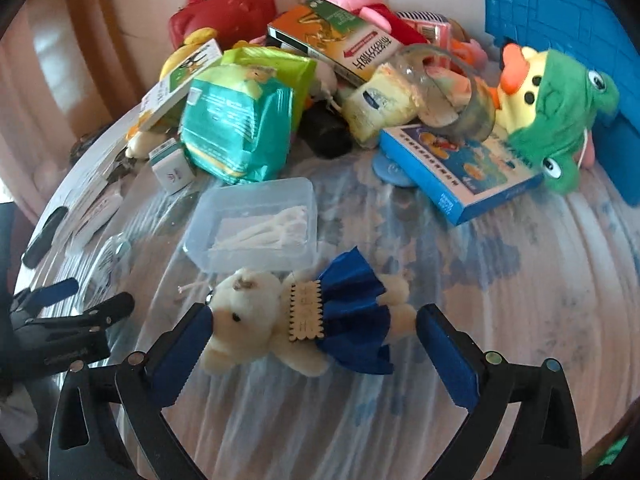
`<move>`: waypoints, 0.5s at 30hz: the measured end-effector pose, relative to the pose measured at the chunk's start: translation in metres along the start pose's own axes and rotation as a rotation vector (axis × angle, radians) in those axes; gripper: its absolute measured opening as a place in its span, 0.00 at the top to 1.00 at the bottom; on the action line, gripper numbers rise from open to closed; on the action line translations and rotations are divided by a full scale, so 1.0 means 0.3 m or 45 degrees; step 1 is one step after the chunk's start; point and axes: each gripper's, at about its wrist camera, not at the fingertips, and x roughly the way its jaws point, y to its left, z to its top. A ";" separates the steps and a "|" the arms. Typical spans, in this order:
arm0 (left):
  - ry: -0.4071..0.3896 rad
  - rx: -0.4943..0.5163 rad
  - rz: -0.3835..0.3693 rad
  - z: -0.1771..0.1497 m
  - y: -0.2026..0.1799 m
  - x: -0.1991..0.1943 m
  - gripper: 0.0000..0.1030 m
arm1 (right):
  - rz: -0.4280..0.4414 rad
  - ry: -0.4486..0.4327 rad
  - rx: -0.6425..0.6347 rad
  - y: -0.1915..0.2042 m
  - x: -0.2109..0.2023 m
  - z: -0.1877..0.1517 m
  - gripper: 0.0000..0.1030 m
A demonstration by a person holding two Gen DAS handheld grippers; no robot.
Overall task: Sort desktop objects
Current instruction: 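Move the left gripper to the white wipe packet while the right approaches the cream bear plush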
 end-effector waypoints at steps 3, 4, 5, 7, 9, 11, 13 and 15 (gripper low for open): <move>0.006 0.004 -0.022 0.005 -0.001 0.004 0.02 | -0.002 -0.011 -0.003 0.021 0.012 0.002 0.00; 0.004 0.014 -0.033 0.005 -0.003 0.000 0.06 | -0.002 -0.008 -0.007 0.028 0.014 0.004 0.00; 0.004 0.022 -0.038 0.004 -0.005 -0.006 0.13 | -0.008 -0.015 -0.008 0.032 0.010 0.007 0.00; 0.003 0.035 -0.047 0.004 -0.007 -0.015 0.20 | 0.000 -0.037 -0.012 0.041 -0.002 0.010 0.00; 0.007 0.037 -0.049 0.007 -0.007 -0.018 0.24 | 0.035 -0.047 0.002 0.046 -0.008 0.014 0.00; 0.002 0.038 -0.047 0.008 -0.007 -0.016 0.24 | 0.045 -0.051 -0.003 0.059 -0.001 0.016 0.00; -0.004 0.042 -0.047 0.006 -0.007 -0.028 0.24 | 0.031 -0.031 -0.018 0.074 0.020 0.015 0.00; -0.005 0.042 -0.046 0.008 -0.004 -0.028 0.22 | 0.024 -0.024 -0.031 0.085 0.035 0.011 0.00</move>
